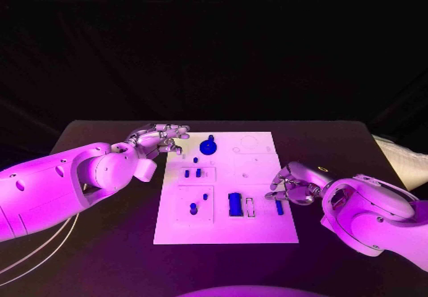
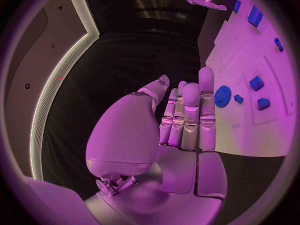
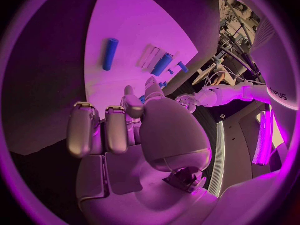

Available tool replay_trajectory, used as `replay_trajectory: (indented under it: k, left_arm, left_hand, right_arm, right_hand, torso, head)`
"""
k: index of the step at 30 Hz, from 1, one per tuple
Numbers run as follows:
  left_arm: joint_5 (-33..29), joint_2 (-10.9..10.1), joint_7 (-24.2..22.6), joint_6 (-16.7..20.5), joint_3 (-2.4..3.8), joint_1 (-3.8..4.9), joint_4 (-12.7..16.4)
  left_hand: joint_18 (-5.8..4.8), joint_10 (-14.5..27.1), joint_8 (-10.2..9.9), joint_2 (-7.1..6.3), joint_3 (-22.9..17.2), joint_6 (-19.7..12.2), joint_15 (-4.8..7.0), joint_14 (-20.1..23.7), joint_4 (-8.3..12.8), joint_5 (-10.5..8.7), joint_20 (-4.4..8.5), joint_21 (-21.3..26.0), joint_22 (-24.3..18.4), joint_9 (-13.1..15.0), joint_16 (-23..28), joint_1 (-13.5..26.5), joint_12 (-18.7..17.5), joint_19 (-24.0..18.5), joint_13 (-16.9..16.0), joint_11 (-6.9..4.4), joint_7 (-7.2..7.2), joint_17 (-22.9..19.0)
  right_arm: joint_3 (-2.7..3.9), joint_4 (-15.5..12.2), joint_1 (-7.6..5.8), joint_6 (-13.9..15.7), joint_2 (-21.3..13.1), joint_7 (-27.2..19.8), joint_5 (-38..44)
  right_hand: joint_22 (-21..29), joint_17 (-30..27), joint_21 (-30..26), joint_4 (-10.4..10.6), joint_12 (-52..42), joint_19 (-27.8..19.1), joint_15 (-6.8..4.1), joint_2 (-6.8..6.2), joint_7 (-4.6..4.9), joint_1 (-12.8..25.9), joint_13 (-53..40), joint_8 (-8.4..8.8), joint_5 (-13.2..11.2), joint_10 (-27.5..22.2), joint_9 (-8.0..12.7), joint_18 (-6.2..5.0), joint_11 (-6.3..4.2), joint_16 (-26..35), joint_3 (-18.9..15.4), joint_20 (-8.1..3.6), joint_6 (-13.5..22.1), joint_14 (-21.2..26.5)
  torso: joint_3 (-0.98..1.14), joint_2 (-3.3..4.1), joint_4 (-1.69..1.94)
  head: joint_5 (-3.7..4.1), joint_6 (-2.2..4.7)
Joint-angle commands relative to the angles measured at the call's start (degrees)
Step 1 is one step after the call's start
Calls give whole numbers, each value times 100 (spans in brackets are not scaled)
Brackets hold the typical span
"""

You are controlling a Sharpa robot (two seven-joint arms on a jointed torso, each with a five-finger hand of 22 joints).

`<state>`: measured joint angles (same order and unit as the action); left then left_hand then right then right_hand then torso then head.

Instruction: Assemble the parts on the task board

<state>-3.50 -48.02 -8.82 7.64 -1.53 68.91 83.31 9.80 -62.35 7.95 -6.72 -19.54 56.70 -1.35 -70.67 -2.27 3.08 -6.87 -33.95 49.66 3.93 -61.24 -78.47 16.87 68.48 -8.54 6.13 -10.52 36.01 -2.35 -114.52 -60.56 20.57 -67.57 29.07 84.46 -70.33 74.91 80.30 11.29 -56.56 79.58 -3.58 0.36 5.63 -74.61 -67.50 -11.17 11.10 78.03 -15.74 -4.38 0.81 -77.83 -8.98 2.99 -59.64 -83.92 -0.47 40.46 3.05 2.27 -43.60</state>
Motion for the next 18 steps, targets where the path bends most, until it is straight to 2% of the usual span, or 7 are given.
replay_trajectory:
  k: [1, 5, 9, 18]
  left_arm:
    - [8, 3, -30, -98, 3, 1, 14]
    - [8, 7, -31, -104, 3, 1, 12]
    - [8, 13, -28, -114, 3, -2, 8]
    - [8, 12, -23, -118, 3, -6, 7]
  left_hand:
    - [67, 29, 39, 4, 30, -44, 7, 6, -12, 25, -18, 34, -7, -1, -18, -34, 32, 29, -9, -8, -3, 3]
    - [67, 29, 39, 4, 30, -44, 7, 6, -12, 25, -18, 34, -7, -1, -18, -34, 32, 29, -9, -8, -3, 3]
    - [67, 29, 39, 4, 30, -44, 7, 6, -12, 25, -18, 34, -7, -1, -18, -34, 32, 29, -9, -8, -3, 3]
    - [67, 29, 39, 4, 30, -44, 7, 6, -12, 25, -18, 34, -7, -1, -18, -34, 32, 29, -9, -8, -3, 3]
  right_arm:
    - [-6, 34, -7, -498, -80, 103, 275]
    - [-13, 97, -4, -696, -122, 204, 462]
    - [-19, 171, 17, -907, -119, 320, 721]
    - [-25, 286, 72, -1092, -43, 394, 951]
  right_hand:
    - [59, 67, -64, -59, 154, -64, 55, 38, 4, -115, 99, 41, 60, -98, 15, -13, 15, 79, 12, 18, 32, -301]
    - [124, -26, -105, -53, 393, -101, 59, 61, 7, -129, 257, 55, 80, -188, 22, -27, 19, 174, -1, 24, 13, -277]
    - [-135, 191, 32, 36, 12, 52, 44, 76, -21, -32, 13, 47, 112, 10, 21, 29, -1, -25, -81, 19, -89, -344]
    - [-186, 260, 65, 191, -93, 87, 26, 74, -52, 92, -63, 51, 272, 71, 19, 39, -25, -88, -203, 2, -185, -366]
  torso:
    - [8, -3, -15]
    - [12, -6, -15]
    - [11, 1, 3]
    - [3, 2, -1]
  head:
    - [27, 10]
    - [38, 20]
    - [79, 33]
    - [68, 26]
